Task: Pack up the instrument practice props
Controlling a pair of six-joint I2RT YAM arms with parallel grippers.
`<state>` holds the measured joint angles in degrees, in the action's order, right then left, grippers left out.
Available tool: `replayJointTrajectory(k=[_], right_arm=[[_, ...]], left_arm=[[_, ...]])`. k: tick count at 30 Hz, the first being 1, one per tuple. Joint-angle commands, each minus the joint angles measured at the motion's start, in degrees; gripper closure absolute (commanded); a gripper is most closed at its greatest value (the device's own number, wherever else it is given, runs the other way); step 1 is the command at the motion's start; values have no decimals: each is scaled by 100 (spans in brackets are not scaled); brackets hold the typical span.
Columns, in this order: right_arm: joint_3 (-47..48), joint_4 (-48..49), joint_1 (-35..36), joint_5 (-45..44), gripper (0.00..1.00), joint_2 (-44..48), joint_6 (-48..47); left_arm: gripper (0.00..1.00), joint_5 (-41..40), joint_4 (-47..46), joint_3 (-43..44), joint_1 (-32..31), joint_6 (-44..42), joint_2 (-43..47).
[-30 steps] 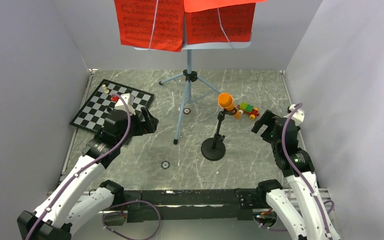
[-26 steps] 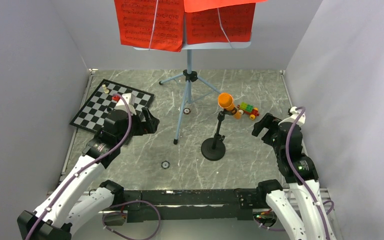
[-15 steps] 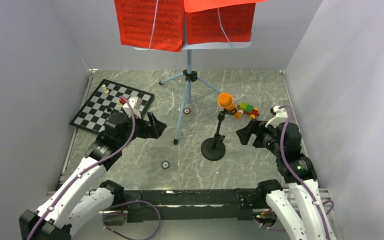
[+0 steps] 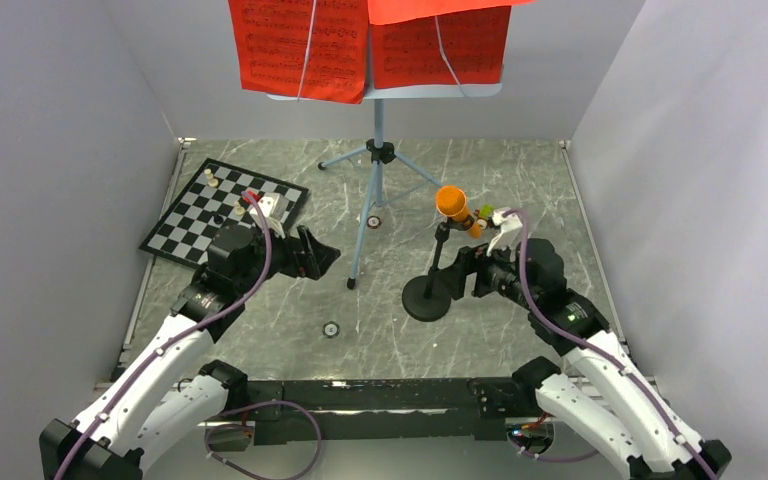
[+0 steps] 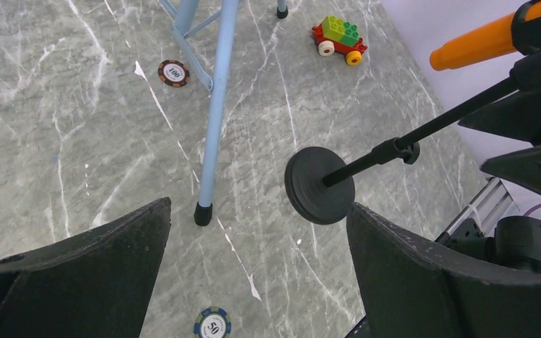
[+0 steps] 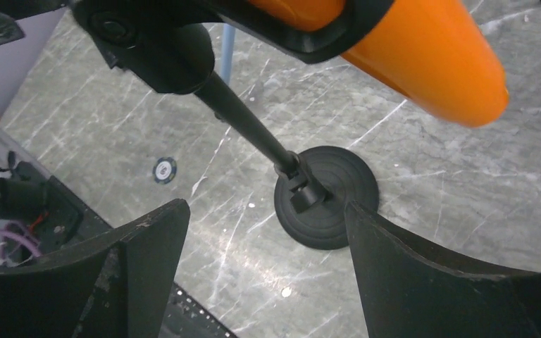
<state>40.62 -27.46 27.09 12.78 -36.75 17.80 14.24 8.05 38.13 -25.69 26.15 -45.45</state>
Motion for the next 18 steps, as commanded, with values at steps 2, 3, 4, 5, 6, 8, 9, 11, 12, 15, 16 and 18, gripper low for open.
replayJointTrajectory(k=[2, 3, 4, 5, 6, 8, 9, 11, 12, 15, 16, 18], right_arm=[[-499, 1569, 529, -1204, 15, -27, -72], [-626, 1746, 594, -1427, 15, -8, -70], [-732, 1916, 638, -1672, 16, 4, -45], [-809, 2054, 685, -1797, 17, 1, -41], [-861, 2168, 719, -1898, 18, -29, -28], [-926, 2396, 785, -2051, 21, -122, -27], [-948, 2499, 859, -2130, 22, -185, -39], [-988, 2706, 981, -2277, 24, -273, -84], [-1009, 2905, 1055, -2340, 25, -311, -122], [-1014, 3214, 1249, -2425, 26, -502, -246], [-1002, 3273, 1300, -2447, 27, -592, -269], [-988, 3381, 1409, -2510, 28, -755, -290]], left_arm=[[1, 169, -320, -69, 5, -131, 172], [1, 143, -295, -69, 3, -155, 205], [1, 122, -263, -62, 3, -173, 242], [1, 89, -227, -54, 4, -198, 273], [1, 53, -184, -44, 3, -221, 308], [1, -2, -127, -42, 3, -249, 353], [1, -24, -112, -47, 3, -255, 367], [1, -43, -108, -70, 3, -252, 398], [1, -52, -127, -96, 3, -243, 421], [1, -73, -208, -183, 4, -207, 485], [1, -76, -218, -209, 3, -195, 499], [1, -80, -239, -235, 3, -181, 526]])
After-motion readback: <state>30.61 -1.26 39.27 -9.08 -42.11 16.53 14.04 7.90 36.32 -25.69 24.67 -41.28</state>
